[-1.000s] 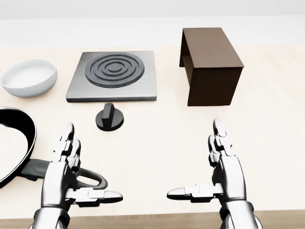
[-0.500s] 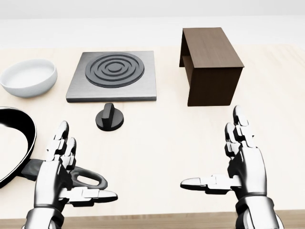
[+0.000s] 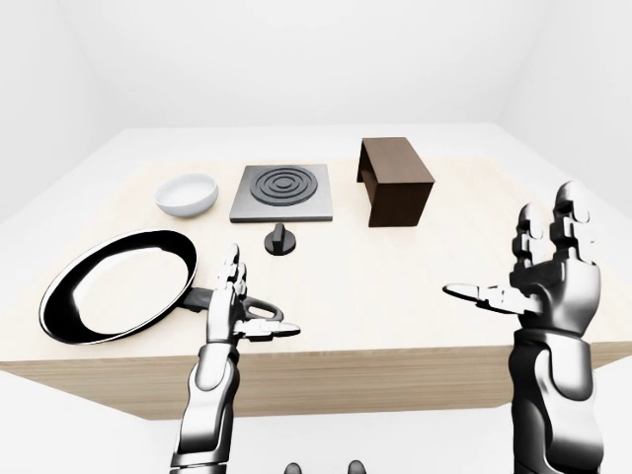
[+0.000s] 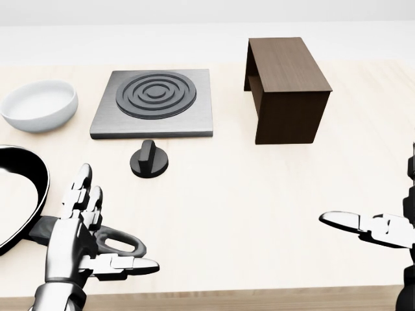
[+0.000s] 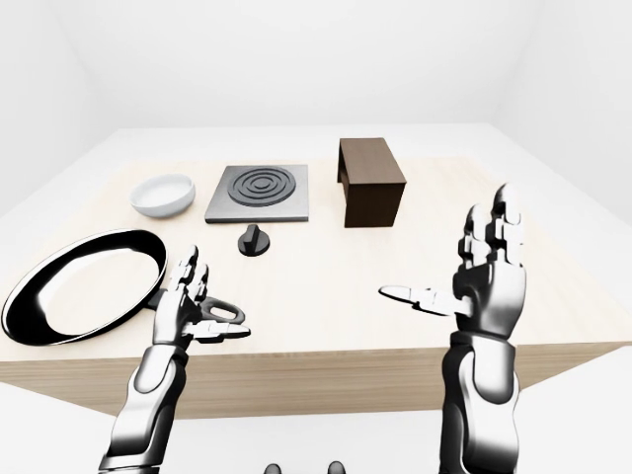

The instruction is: Turn on the stove.

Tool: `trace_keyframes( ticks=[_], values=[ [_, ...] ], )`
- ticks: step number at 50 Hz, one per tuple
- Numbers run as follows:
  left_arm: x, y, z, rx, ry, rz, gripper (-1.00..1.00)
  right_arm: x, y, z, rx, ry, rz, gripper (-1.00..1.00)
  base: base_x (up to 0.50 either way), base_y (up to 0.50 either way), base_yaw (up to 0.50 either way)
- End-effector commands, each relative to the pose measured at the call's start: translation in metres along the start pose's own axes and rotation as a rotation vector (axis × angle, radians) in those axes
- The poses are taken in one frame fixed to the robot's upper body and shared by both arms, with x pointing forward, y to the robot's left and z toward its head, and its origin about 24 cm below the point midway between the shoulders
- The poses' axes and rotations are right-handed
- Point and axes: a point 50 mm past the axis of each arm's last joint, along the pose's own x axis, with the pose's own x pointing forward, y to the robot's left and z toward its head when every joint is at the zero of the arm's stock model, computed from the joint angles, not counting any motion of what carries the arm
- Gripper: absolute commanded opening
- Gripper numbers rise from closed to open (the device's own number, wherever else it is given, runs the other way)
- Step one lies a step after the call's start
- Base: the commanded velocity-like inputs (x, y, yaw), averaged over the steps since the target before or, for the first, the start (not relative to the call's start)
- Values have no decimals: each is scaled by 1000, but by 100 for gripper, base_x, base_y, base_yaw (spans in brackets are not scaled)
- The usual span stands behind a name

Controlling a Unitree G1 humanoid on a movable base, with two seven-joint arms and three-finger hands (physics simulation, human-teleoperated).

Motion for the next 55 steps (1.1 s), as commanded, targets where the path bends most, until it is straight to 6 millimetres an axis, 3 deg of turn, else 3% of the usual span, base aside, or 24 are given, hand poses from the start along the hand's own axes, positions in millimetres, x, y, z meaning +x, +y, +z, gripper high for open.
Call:
trace_keyframes(
  ticks=[1, 25, 55],
  values=[
    [0, 0, -1, 0, 0, 0, 100, -1, -11, 23, 2, -95, -39, 100, 0, 0, 0],
    [1, 1, -3, -2, 3, 2, 100, -1, -11, 20, -33, -80, -14, 100, 0, 0, 0],
    [0, 0, -6, -6, 11, -3, 100, -2, -10, 19, -33, -77, -4, 100, 20, 0, 0]
  ],
)
